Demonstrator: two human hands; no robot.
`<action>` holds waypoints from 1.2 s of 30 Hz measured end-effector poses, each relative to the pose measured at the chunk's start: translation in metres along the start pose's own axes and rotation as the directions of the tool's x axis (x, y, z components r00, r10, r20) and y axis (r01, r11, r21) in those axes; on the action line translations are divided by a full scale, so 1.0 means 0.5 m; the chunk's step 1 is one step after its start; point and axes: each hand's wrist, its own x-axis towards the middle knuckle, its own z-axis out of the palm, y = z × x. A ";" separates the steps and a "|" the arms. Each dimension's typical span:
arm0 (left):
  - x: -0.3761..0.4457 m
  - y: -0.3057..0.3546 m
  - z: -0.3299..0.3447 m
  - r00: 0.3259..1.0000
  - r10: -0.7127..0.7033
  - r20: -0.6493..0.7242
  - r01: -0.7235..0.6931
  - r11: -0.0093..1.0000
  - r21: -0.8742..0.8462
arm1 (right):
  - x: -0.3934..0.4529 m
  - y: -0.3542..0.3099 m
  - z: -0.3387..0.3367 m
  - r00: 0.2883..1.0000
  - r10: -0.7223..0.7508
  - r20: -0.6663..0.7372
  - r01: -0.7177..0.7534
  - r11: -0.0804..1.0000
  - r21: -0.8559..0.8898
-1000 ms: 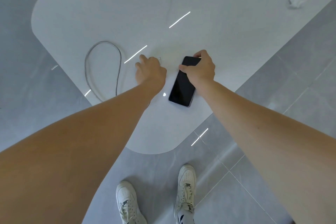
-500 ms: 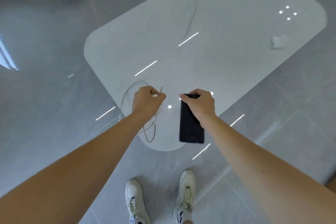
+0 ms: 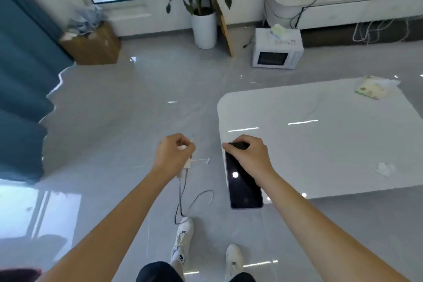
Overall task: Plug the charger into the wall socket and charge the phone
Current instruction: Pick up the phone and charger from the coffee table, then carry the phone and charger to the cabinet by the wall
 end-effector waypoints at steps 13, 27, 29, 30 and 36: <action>-0.635 -0.294 -0.485 0.660 -0.391 -0.641 0.287 0.920 -0.267 | -0.486 -0.261 0.508 0.644 -0.358 0.676 0.588 0.797 -0.139; -1.536 -0.780 -0.549 -0.085 -0.757 -0.648 0.332 0.591 -0.735 | -1.369 -0.073 0.988 0.007 -0.154 0.988 0.798 0.596 0.087; -1.643 -0.820 -0.529 -0.188 -0.765 -0.615 0.322 0.544 -0.775 | -1.489 -0.031 1.025 -0.086 -0.111 0.990 0.818 0.559 0.134; -1.692 -0.837 -0.517 -0.245 -0.766 -0.594 0.315 0.517 -0.796 | -1.543 -0.008 1.041 -0.137 -0.085 0.987 0.820 0.549 0.161; -1.937 -0.916 -0.429 -0.495 -0.773 -0.398 0.196 0.347 -0.917 | -1.829 0.141 1.136 -0.407 0.102 0.908 0.806 0.508 0.304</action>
